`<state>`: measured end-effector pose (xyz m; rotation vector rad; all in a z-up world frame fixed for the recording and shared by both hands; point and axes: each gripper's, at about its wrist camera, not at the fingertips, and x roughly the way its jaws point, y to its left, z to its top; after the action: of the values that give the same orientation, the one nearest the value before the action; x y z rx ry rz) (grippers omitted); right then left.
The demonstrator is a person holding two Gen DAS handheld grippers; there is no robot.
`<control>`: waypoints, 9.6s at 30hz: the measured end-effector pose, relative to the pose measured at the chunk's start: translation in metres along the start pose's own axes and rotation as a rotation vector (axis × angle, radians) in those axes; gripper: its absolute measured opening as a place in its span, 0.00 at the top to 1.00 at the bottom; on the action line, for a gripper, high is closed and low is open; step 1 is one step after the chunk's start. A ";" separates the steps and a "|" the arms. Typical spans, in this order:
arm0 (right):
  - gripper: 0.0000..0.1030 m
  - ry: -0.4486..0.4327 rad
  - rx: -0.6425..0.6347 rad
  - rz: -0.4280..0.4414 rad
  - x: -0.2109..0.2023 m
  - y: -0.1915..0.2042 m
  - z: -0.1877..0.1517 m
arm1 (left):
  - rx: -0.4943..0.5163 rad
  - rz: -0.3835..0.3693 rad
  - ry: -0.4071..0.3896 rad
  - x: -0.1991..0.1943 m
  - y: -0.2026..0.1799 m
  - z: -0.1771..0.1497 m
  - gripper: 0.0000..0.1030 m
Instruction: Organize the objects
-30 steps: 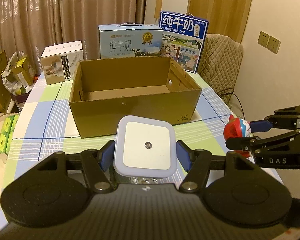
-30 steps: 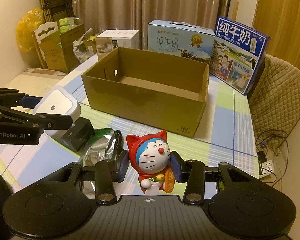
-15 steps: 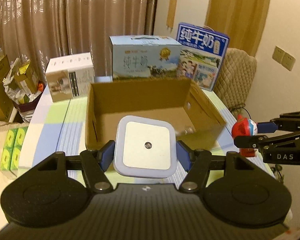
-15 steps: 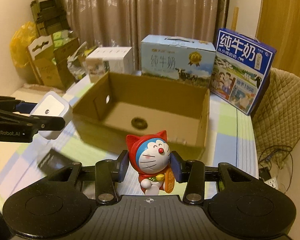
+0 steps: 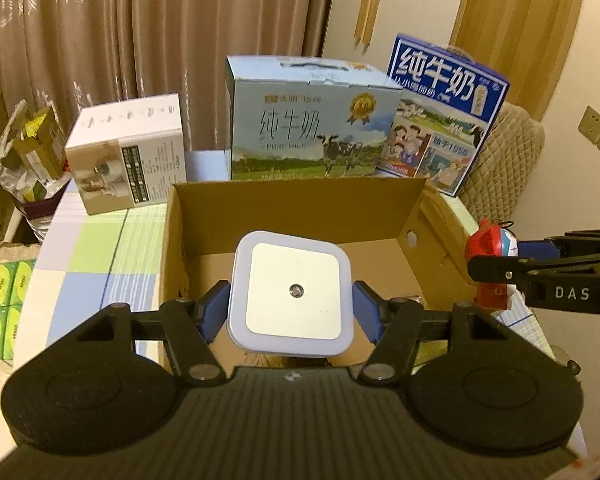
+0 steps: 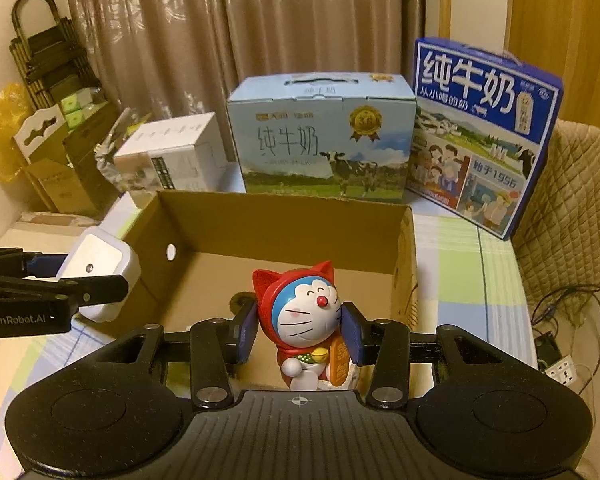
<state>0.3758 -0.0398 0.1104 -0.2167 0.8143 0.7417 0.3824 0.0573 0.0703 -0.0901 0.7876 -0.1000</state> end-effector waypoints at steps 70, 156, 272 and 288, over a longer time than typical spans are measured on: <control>0.34 -0.169 0.135 0.038 -0.153 0.040 -0.136 | -0.177 0.029 -0.104 -0.146 -0.002 -0.114 0.01; 0.33 0.083 0.105 -0.008 -0.065 0.016 -0.239 | -0.219 -0.010 0.237 -0.022 -0.035 -0.225 0.20; 0.81 0.212 -0.081 0.035 0.000 0.065 -0.255 | 0.028 0.049 0.337 -0.023 -0.053 -0.246 0.53; 0.81 0.144 0.014 0.027 -0.058 0.066 -0.256 | -0.014 -0.001 0.275 -0.067 -0.058 -0.238 0.60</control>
<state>0.1566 -0.1356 -0.0152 -0.2491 0.9604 0.7515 0.1625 -0.0025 -0.0427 -0.0909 1.0633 -0.1091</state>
